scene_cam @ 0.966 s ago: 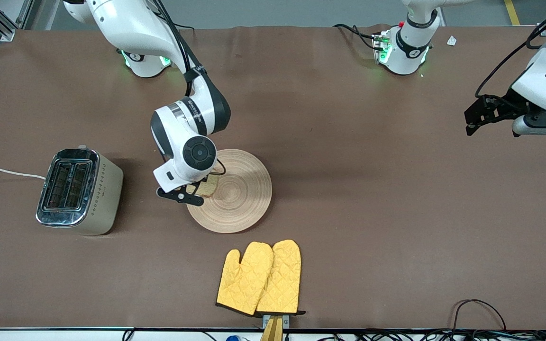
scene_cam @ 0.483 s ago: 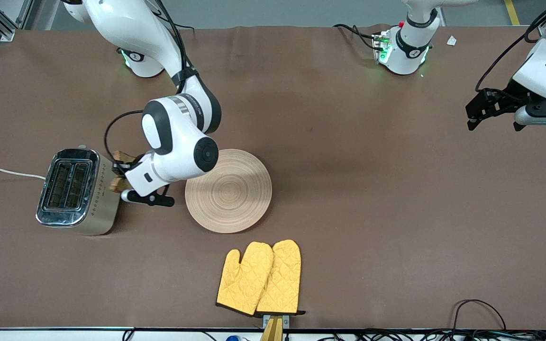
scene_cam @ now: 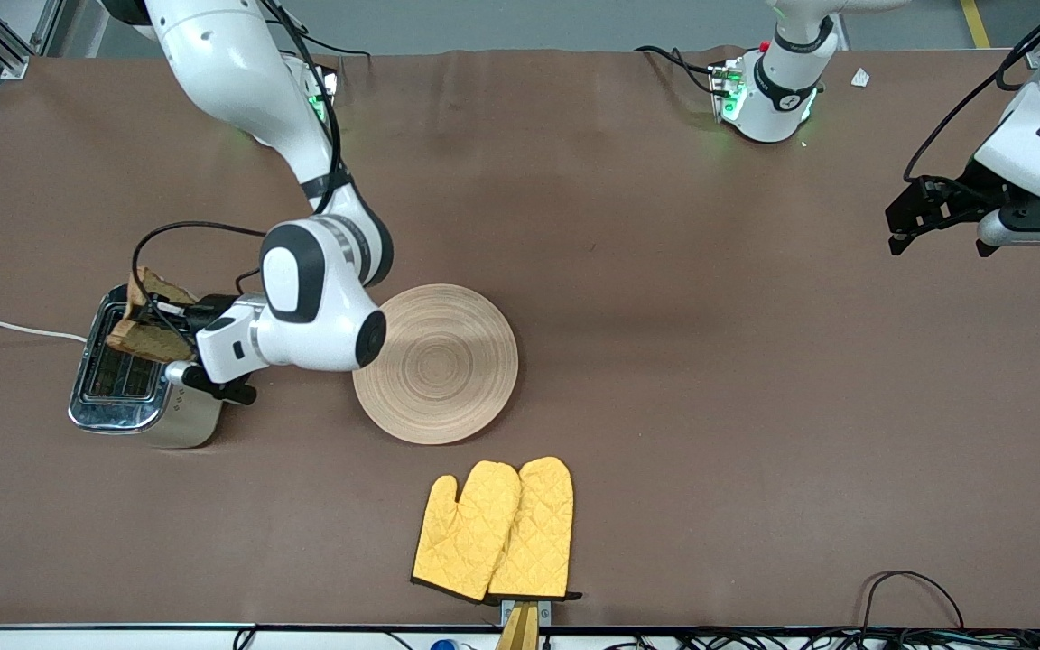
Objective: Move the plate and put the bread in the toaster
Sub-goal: 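Lower the bread into the toaster slot with the right gripper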
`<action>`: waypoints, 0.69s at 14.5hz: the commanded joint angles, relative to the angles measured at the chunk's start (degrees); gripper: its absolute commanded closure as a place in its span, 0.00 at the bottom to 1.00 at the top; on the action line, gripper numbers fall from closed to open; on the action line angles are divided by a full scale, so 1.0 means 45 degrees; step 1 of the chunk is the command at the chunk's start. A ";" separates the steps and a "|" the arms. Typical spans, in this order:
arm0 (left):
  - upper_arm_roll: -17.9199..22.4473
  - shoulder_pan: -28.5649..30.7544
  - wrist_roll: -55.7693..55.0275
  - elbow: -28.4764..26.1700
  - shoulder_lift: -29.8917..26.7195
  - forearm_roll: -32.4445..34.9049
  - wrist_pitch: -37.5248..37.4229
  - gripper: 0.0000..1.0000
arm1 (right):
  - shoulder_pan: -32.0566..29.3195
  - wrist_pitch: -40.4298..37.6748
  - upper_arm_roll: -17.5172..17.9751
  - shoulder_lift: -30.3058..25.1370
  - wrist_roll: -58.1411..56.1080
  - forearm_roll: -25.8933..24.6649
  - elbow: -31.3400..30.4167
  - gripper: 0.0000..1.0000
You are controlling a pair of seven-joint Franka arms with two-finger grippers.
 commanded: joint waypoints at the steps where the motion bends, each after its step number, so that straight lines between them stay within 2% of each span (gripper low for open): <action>1: 0.0038 -0.0009 -0.0078 0.0150 0.0088 -0.0067 0.0054 0.00 | -0.0629 0.0018 0.0111 0.0034 0.0667 -0.0920 -0.0627 1.00; 7: 0.0019 -0.0068 -0.0117 0.0150 0.0087 -0.0164 0.0054 0.00 | -0.0845 0.0487 0.0131 0.0756 0.0707 -0.1273 -0.0686 0.99; 10: 0.0019 -0.0009 -0.0117 0.0150 0.0107 -0.0164 0.0054 0.00 | -0.0787 0.1324 0.0131 0.0836 0.0804 -0.1818 -0.1639 0.98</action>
